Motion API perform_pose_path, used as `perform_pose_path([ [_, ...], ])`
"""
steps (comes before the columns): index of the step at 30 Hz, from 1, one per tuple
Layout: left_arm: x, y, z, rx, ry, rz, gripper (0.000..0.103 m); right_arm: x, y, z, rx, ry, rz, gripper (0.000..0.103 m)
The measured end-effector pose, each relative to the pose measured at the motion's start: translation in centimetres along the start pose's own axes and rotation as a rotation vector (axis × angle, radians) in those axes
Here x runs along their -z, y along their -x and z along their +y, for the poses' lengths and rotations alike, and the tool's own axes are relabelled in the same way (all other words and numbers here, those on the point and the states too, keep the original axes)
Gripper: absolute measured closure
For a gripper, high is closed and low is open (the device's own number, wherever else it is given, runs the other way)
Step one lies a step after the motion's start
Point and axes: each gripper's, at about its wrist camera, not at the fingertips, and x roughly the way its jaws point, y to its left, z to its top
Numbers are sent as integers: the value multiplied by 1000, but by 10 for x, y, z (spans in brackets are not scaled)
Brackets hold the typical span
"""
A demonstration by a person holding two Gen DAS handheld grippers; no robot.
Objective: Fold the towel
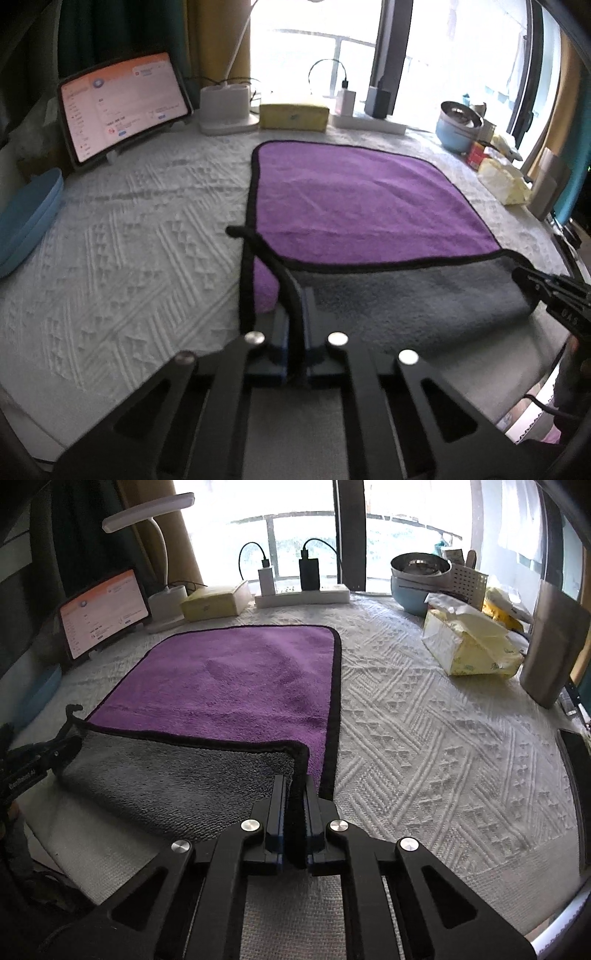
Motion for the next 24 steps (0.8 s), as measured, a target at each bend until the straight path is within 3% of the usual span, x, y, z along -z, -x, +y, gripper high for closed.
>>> perform_pose_path([
  [13, -8, 35, -1, 34, -5, -103, 98, -6, 29, 13, 27, 49, -75, 95],
  [24, -4, 40, -2, 15, -29, -127, 98, -4, 34, 16, 49, 52, -73, 95],
])
